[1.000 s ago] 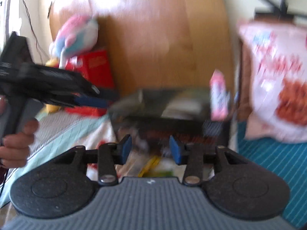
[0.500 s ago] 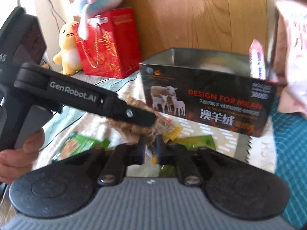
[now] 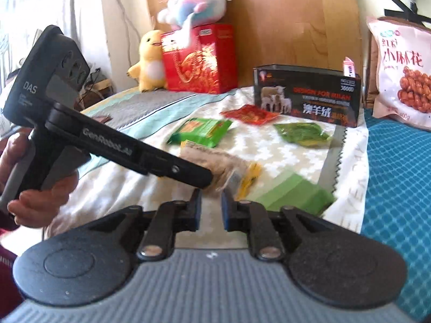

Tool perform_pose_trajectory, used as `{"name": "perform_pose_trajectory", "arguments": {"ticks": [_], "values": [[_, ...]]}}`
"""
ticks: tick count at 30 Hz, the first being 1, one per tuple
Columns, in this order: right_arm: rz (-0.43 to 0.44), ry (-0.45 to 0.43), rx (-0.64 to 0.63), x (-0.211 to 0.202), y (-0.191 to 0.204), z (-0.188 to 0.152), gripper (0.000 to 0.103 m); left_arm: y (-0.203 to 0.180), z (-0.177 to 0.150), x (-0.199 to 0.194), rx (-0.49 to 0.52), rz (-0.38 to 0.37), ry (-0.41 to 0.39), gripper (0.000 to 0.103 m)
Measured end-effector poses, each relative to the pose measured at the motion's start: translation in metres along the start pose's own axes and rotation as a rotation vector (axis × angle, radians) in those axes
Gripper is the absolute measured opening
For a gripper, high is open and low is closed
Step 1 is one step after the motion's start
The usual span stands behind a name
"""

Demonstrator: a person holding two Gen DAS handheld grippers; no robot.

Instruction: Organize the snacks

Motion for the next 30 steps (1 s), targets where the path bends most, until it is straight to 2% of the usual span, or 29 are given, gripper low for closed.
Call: {"name": "perform_pose_trajectory", "arguments": {"ticks": [2, 5, 8, 9, 10, 11, 13, 15, 18, 20, 23, 30], "values": [[-0.006, 0.014, -0.014, 0.000, 0.002, 0.001, 0.032, 0.007, -0.008, -0.012, -0.035, -0.007, -0.005, 0.049], [-0.070, 0.038, -0.001, -0.001, -0.010, 0.001, 0.033, 0.016, -0.012, -0.023, -0.076, -0.005, -0.012, 0.050], [-0.153, 0.017, 0.134, -0.007, -0.036, 0.002, 0.034, 0.019, -0.010, -0.024, -0.101, 0.007, -0.014, 0.052], [-0.150, -0.001, 0.152, -0.010, -0.037, 0.003, 0.034, 0.019, -0.009, -0.024, -0.105, 0.010, -0.014, 0.053], [-0.131, -0.023, 0.157, -0.013, -0.035, 0.006, 0.037, 0.017, -0.008, -0.024, -0.106, 0.018, -0.017, 0.058], [-0.113, -0.040, 0.151, -0.014, -0.031, 0.008, 0.049, 0.016, -0.007, -0.023, -0.103, 0.031, -0.021, 0.064], [-0.095, -0.054, 0.121, -0.011, -0.023, 0.011, 0.059, 0.012, -0.004, -0.019, -0.090, 0.079, -0.028, 0.075], [-0.103, -0.050, 0.117, -0.006, -0.019, 0.010, 0.059, 0.009, -0.003, -0.016, -0.073, 0.149, -0.033, 0.075], [-0.092, -0.087, 0.198, -0.002, -0.024, 0.005, 0.059, 0.007, -0.004, -0.014, -0.059, 0.225, -0.043, 0.075], [-0.089, -0.118, 0.240, -0.002, -0.027, -0.001, 0.059, 0.007, -0.006, -0.014, -0.053, 0.249, -0.051, 0.075], [-0.122, -0.183, 0.233, -0.012, -0.022, -0.001, 0.060, 0.006, -0.009, -0.013, -0.032, 0.281, -0.066, 0.075], [-0.166, -0.173, 0.267, -0.011, -0.027, -0.002, 0.060, 0.002, -0.014, -0.012, 0.001, 0.300, -0.093, 0.076]]}}
Point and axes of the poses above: each gripper's, at about its wrist camera, not at the fingertips, and x roughly the way its jaws point, y to its left, z to its top, the point moved 2 cm from there along x, roughly the way its jaws point, and after that the axes turned 1 degree about y, right-handed, at the moved point
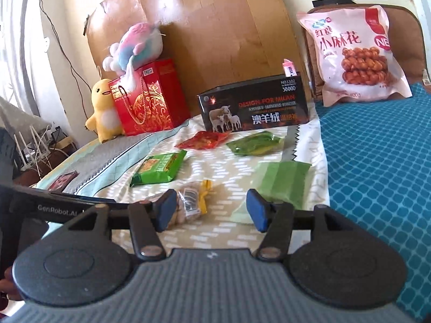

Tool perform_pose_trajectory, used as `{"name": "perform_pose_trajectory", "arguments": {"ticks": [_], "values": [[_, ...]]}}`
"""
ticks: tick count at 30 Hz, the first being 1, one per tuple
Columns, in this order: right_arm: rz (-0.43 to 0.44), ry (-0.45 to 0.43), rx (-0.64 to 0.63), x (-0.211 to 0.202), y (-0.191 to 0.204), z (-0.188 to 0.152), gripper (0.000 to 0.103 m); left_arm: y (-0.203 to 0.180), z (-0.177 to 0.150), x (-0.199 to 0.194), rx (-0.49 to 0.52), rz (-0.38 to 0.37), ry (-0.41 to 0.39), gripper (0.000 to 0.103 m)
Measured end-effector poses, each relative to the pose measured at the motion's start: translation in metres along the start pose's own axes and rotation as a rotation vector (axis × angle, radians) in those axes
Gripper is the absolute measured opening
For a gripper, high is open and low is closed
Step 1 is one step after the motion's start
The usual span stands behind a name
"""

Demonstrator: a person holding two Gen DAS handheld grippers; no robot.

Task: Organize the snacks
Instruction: 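Grasp the yellow-edged nut bag with the right tool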

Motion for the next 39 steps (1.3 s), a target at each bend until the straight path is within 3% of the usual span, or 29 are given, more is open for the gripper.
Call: {"name": "perform_pose_trajectory", "arguments": {"ticks": [15, 21, 27, 31, 33, 34, 35, 36, 39], "values": [[0.013, -0.017, -0.036, -0.003, 0.008, -0.004, 0.063, -0.007, -0.006, 0.003, 0.058, 0.007, -0.024, 0.089], [0.027, -0.019, -0.085, -0.005, 0.017, -0.005, 0.062, 0.004, -0.004, -0.003, -0.003, -0.052, -0.023, 0.086], [0.065, 0.030, -0.069, 0.001, 0.013, 0.005, 0.062, 0.016, 0.000, -0.012, -0.067, -0.123, -0.008, 0.072], [0.052, 0.051, -0.131, 0.013, 0.016, 0.021, 0.061, 0.009, 0.001, -0.014, -0.070, -0.226, 0.020, 0.061], [0.063, 0.091, -0.133, 0.027, 0.014, 0.026, 0.058, 0.003, 0.001, -0.010, -0.071, -0.268, 0.059, 0.060], [0.072, 0.124, -0.122, 0.035, 0.013, 0.027, 0.054, 0.000, -0.001, -0.006, -0.075, -0.281, 0.080, 0.059], [0.081, 0.169, -0.103, 0.044, 0.011, 0.025, 0.043, -0.003, -0.002, -0.004, -0.076, -0.288, 0.085, 0.058], [0.096, 0.192, -0.081, 0.048, 0.009, 0.022, 0.042, -0.006, -0.002, -0.003, -0.067, -0.280, 0.081, 0.055], [0.141, 0.199, -0.019, 0.045, 0.007, 0.018, 0.034, -0.009, 0.001, 0.002, -0.064, -0.257, 0.092, 0.032]]}}
Point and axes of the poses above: each gripper's, at about its wrist camera, not at the fingertips, and x roughly the way its jaws point, y to its left, z to its top, the point moved 2 cm from there along x, roughly the way its jaws point, and after that the axes turned 1 degree about y, right-handed, at the moved point
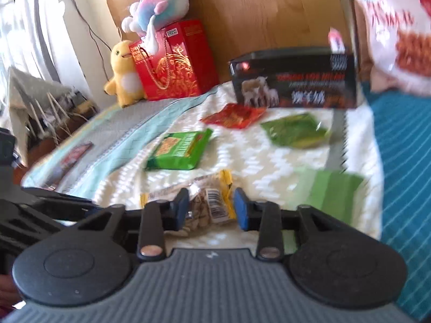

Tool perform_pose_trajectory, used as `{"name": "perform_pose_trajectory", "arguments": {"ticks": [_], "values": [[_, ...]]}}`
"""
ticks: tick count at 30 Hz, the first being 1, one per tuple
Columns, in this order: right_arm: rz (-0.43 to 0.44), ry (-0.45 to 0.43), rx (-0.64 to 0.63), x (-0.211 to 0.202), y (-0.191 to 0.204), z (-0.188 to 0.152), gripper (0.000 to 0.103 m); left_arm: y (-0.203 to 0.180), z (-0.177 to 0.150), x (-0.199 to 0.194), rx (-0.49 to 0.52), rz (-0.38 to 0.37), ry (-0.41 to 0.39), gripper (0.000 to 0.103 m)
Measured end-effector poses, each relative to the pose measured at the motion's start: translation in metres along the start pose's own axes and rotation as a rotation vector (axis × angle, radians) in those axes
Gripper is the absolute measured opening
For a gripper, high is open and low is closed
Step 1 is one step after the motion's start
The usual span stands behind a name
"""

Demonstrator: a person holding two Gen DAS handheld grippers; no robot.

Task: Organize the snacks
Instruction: 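Grasp the yellow-edged nut bag with the right tool, then carry the nut bag into the black tin box and release with the right tool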

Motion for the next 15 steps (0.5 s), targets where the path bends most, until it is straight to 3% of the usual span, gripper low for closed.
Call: {"name": "perform_pose_trajectory", "arguments": {"ticks": [2, 7, 12, 15], "values": [[-0.018, -0.015, -0.002, -0.007, 0.003, 0.000, 0.026, 0.003, 0.007, 0.002, -0.015, -0.024, 0.009, 0.030], [-0.046, -0.115, -0.006, -0.025, 0.004, 0.033, 0.023, -0.010, 0.052, -0.008, 0.061, -0.033, -0.054, 0.029], [-0.085, -0.298, -0.069, -0.047, 0.011, 0.115, 0.023, -0.044, 0.139, -0.035, 0.223, 0.002, -0.191, 0.029], [-0.115, -0.428, -0.117, -0.066, 0.014, 0.173, 0.023, -0.066, 0.205, -0.058, 0.262, -0.014, -0.267, 0.029]]}}
Point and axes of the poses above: each gripper's, at about its wrist camera, not at the fingertips, and x roughly the way its jaws point, y to its left, z to its top, the point moved 2 cm from there along x, roughly the way its jaws point, and after that the axes turned 1 degree about y, right-handed, at the moved point
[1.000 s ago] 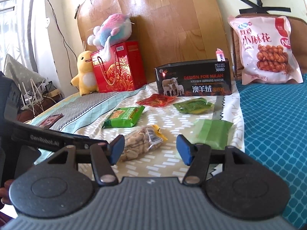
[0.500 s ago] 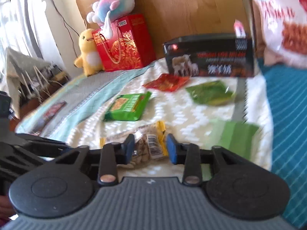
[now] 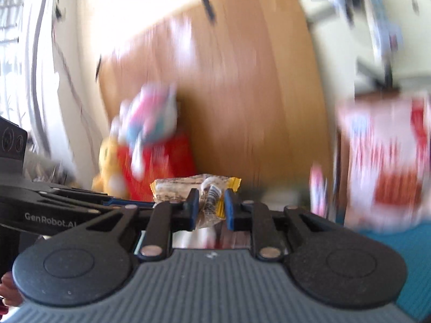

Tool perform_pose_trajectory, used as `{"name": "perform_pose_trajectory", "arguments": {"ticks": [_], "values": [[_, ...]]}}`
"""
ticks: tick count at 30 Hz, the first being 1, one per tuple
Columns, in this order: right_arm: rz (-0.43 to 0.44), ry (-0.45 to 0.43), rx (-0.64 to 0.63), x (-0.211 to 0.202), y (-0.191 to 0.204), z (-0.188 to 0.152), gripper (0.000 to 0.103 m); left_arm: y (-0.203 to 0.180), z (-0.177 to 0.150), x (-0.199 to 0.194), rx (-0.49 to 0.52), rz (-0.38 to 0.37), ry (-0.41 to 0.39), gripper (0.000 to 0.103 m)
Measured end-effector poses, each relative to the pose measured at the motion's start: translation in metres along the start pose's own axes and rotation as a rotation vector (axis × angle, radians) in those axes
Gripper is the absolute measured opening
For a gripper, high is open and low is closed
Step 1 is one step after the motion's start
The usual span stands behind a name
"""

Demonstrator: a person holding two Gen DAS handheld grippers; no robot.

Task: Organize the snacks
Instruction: 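Carry the nut bag into the black tin box and release with the right tool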

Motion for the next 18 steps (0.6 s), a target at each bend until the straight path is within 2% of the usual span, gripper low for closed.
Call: {"name": "perform_pose_trajectory", "arguments": {"ticks": [4, 7, 10, 14, 18], "values": [[-0.050, -0.129, -0.079, 0.006, -0.014, 0.069, 0.023, -0.013, 0.085, 0.004, 0.065, 0.012, -0.087, 0.029], [-0.076, -0.153, -0.111, 0.020, -0.031, 0.084, 0.023, -0.010, 0.106, 0.022, 0.060, -0.007, -0.110, 0.030], [-0.084, -0.072, -0.072, 0.050, -0.055, 0.056, 0.023, 0.008, 0.088, 0.063, 0.022, 0.000, -0.058, 0.030], [-0.094, 0.093, 0.024, 0.101, -0.086, -0.001, 0.022, 0.049, 0.043, 0.134, -0.062, 0.038, 0.097, 0.030], [-0.108, 0.233, 0.039, 0.139, -0.097, -0.049, 0.020, 0.082, 0.005, 0.183, -0.133, 0.065, 0.211, 0.031]]}}
Point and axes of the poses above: each gripper's, at about its wrist camera, not at the fingertips, and x roughly the way its jaws point, y to its left, z to its top, the point moved 2 cm from there along x, roughly the way its jaws point, and after that the axes turned 1 degree about y, right-handed, at the moved point
